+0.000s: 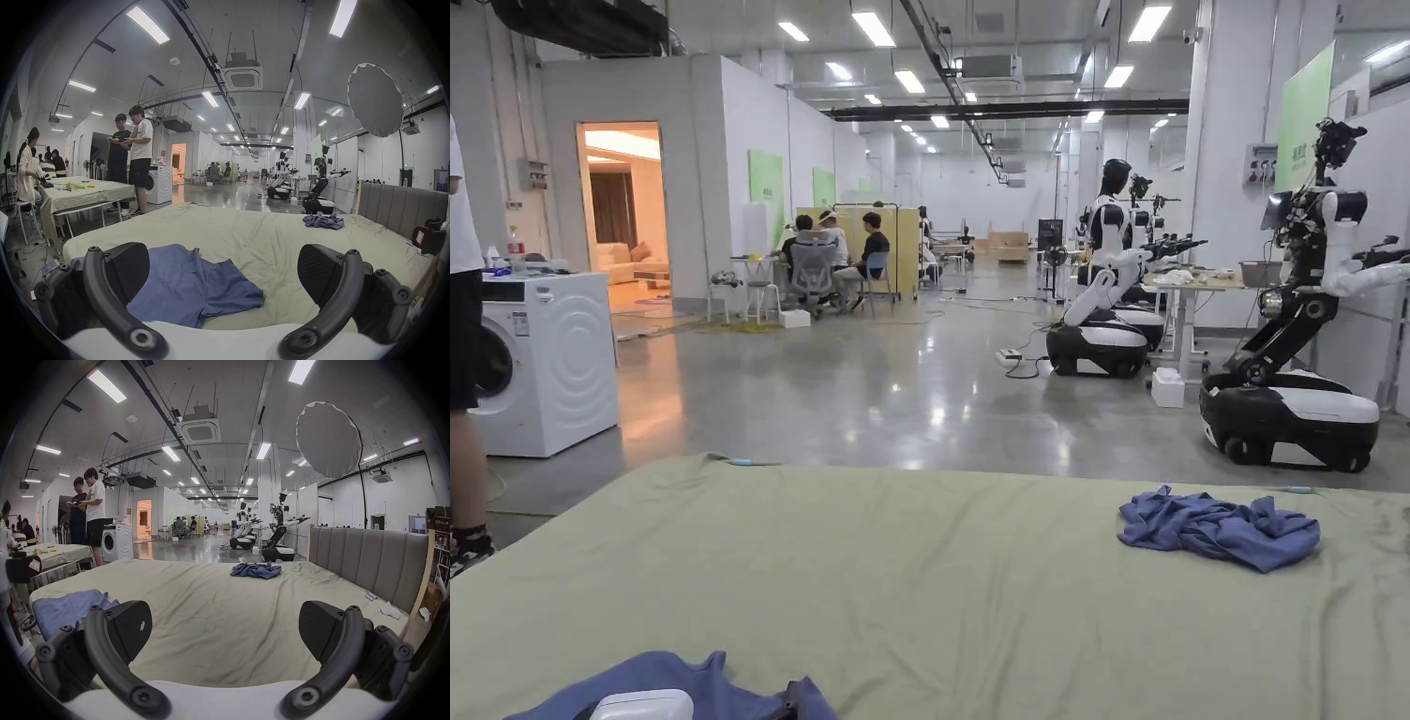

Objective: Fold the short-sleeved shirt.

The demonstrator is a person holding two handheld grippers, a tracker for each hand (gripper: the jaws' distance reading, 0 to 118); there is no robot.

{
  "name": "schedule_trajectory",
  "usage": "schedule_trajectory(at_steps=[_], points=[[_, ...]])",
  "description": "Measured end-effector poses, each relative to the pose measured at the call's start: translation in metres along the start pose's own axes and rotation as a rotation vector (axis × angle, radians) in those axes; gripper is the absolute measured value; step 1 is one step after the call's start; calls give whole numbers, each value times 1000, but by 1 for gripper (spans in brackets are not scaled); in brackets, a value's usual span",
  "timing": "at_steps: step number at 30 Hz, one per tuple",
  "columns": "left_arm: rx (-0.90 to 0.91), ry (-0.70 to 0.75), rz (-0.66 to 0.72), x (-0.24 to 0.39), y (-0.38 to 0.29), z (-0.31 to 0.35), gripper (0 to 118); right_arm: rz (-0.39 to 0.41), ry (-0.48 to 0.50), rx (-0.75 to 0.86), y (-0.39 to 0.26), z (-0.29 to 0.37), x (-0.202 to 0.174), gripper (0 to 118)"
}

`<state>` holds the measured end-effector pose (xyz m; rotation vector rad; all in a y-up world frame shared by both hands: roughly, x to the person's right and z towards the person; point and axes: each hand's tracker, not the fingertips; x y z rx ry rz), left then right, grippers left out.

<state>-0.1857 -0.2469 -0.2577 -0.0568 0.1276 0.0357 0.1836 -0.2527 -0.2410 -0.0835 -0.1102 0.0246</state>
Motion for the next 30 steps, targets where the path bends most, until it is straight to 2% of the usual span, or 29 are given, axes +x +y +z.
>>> schedule_trajectory(at_steps=[6,11,16,21,30], points=[[9,6,-39,2,2,0,118,58,-1,21,1,2,-3,118],[-8,2,-20,1,2,0,118,22,9,13,3,3,-3,118],[-2,7,-43,1,0,0,118,43,3,21,3,3,-3,118],[-22,1,-4,-3,-1,-1,118,14,6,10,2,2,-1,118],[-27,4,1,-5,0,-1,118,15,8,12,3,2,-1,118]])
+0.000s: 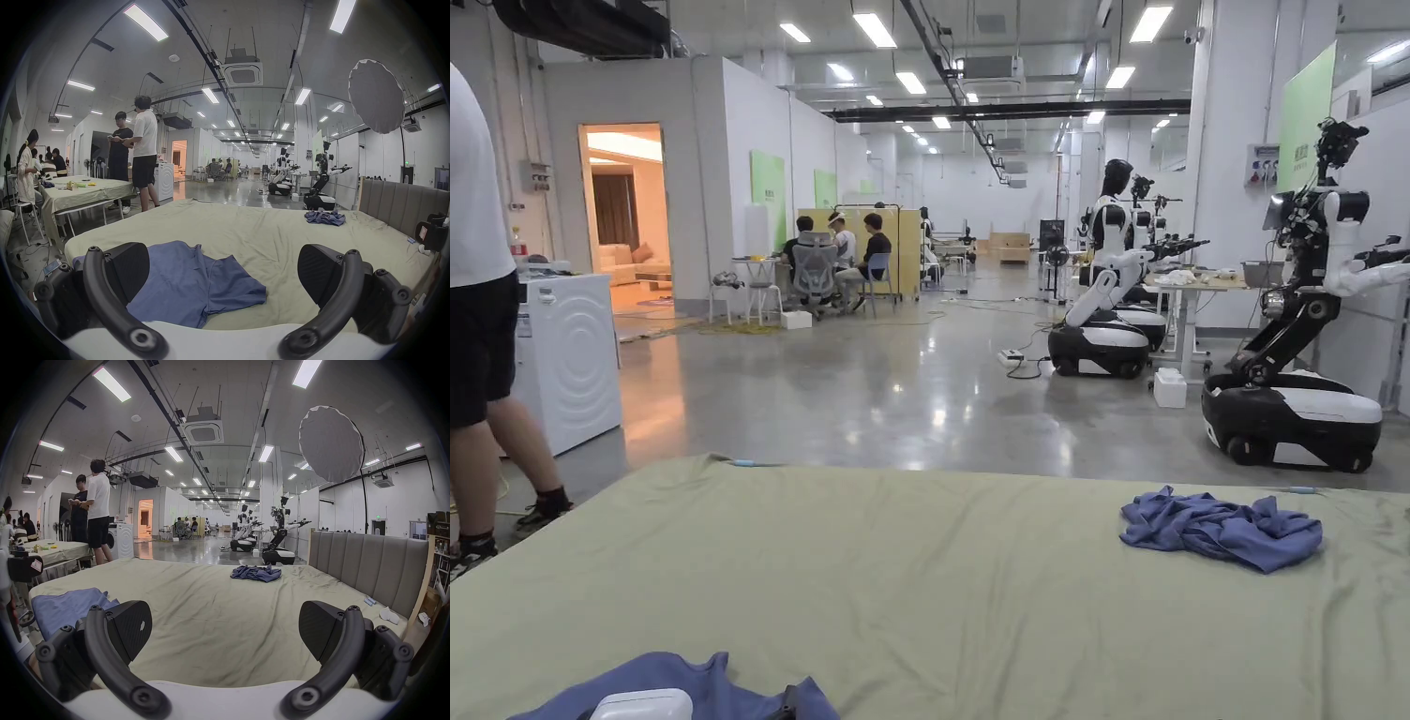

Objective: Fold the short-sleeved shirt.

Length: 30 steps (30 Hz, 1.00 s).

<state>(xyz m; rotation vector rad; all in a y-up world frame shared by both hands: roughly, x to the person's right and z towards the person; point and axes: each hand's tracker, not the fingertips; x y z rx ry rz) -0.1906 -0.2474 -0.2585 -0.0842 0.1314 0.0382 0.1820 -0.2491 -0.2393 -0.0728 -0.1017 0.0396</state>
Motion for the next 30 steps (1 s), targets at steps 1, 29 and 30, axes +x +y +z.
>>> schedule_trajectory(at_steps=[1,29,30], points=[[0,-1,0,0,0,0,118,-1,0,0,0,0,0,118],[-75,-10,-1144,68,-61,-5,118,1401,277,14,-94,14,-74,118],[-76,-37,-932,63,-48,-2,118,1221,209,4,-81,11,-70,118]])
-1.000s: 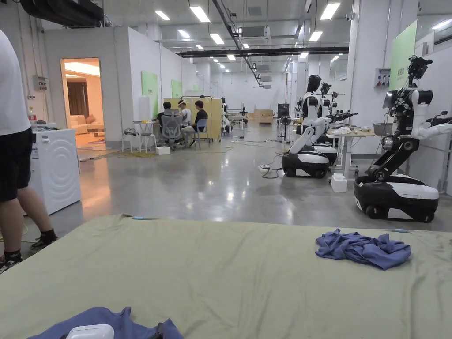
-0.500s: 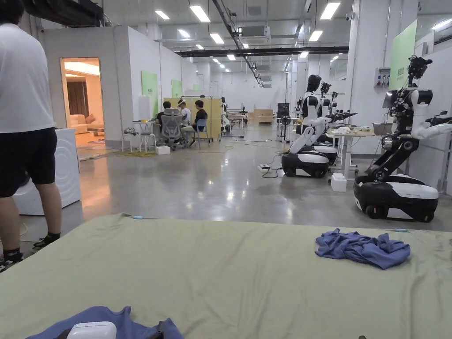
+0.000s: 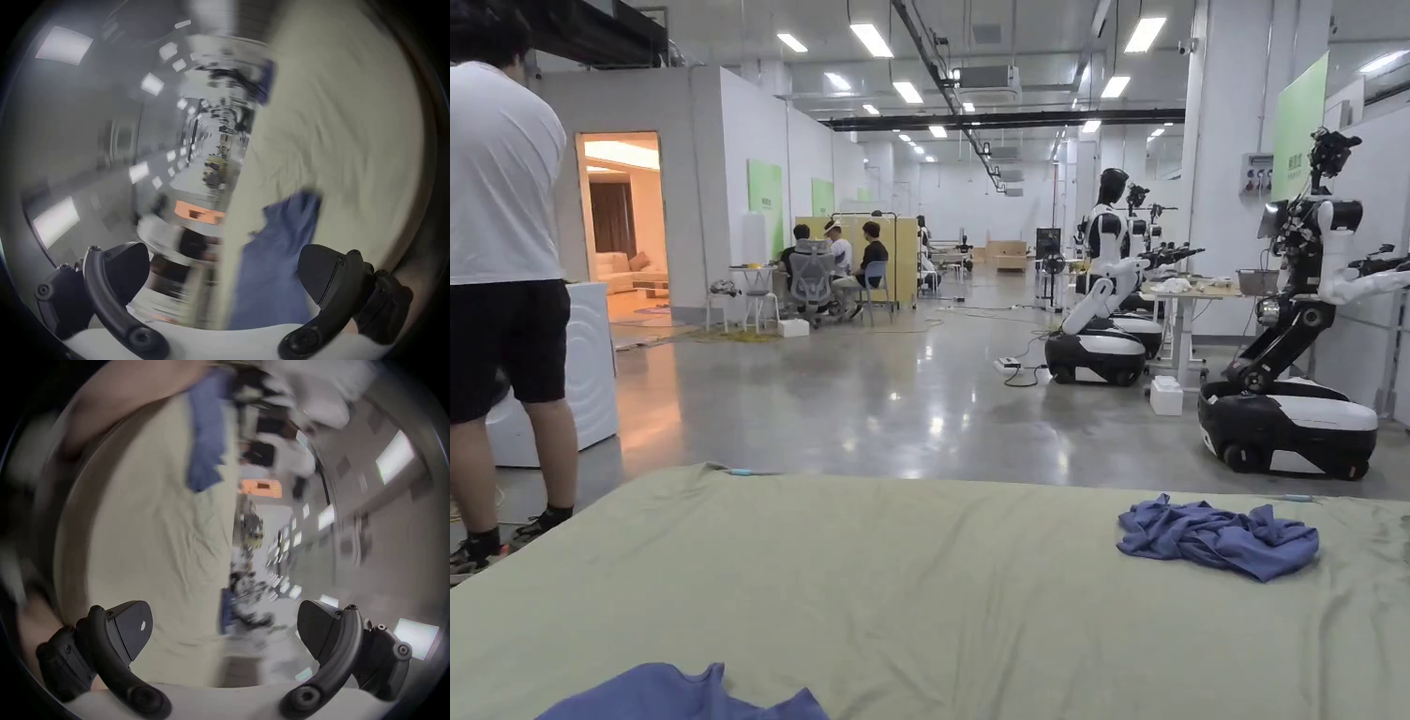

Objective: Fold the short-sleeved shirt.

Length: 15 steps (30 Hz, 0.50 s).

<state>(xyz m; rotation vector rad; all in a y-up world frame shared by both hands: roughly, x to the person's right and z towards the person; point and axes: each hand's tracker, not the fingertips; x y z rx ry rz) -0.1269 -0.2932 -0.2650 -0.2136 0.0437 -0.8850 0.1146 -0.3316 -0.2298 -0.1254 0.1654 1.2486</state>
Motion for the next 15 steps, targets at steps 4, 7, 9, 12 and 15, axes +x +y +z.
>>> schedule_trajectory(at_steps=[4,7,9,12,15], points=[[259,-44,1031,-75,-33,20,118,-840,-227,8,-19,13,65,118],[178,-73,1339,-92,-54,10,118,-1440,-141,67,-57,19,97,118],[140,-66,1260,-92,-57,4,118,-1517,-156,4,-65,17,103,118],[166,-10,1076,-82,-40,18,118,-1368,-226,8,-63,20,101,118],[139,33,895,-71,-32,12,118,-1326,-236,45,-60,27,100,118]])
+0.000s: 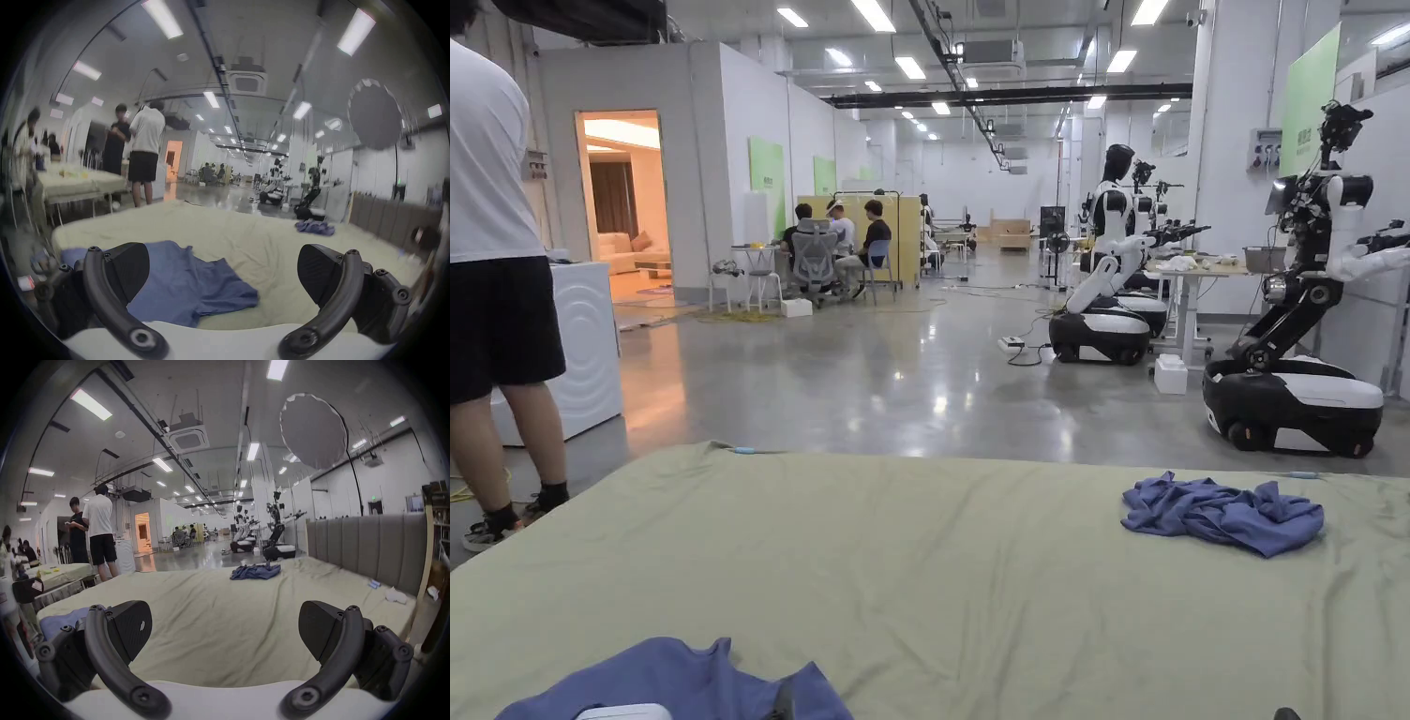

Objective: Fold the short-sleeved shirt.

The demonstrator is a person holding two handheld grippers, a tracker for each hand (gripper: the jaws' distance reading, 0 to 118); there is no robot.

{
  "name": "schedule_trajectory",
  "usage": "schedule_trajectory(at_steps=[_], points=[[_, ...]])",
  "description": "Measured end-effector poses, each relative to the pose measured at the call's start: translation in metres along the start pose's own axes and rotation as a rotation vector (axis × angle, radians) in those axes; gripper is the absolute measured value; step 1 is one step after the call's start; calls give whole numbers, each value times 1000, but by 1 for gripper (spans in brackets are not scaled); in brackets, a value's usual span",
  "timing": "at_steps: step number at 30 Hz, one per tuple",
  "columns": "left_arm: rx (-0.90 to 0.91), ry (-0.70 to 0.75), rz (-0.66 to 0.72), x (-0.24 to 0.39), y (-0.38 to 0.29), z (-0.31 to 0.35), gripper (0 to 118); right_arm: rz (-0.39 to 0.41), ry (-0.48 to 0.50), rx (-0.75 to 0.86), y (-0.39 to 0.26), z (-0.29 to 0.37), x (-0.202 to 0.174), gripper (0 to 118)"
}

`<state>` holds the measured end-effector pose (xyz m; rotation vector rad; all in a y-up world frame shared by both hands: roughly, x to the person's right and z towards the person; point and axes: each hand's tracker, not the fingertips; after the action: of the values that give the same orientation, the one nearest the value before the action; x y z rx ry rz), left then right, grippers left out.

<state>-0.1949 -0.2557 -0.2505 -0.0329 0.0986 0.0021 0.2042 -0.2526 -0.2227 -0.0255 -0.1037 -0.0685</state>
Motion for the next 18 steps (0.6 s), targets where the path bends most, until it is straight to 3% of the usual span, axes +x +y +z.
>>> schedule_trajectory(at_steps=[4,11,12,13,14,15,17,18], points=[[-19,-63,-27,13,2,-2,118,113,-35,-7,5,5,-24,118],[36,-83,-60,28,3,2,118,138,-47,-22,1,8,-26,117],[28,-84,-55,31,3,4,118,135,-46,-22,0,10,-25,105],[21,-87,-57,32,3,5,113,111,-41,1,0,12,-23,62],[26,-89,-69,34,3,7,54,109,-71,10,0,13,-25,2],[32,-81,-83,36,2,7,0,97,-125,22,0,16,-26,2],[43,-50,-85,34,3,11,0,33,-49,6,-1,14,-4,2],[26,-90,-59,31,7,11,0,50,-73,1,-1,14,-3,2]])
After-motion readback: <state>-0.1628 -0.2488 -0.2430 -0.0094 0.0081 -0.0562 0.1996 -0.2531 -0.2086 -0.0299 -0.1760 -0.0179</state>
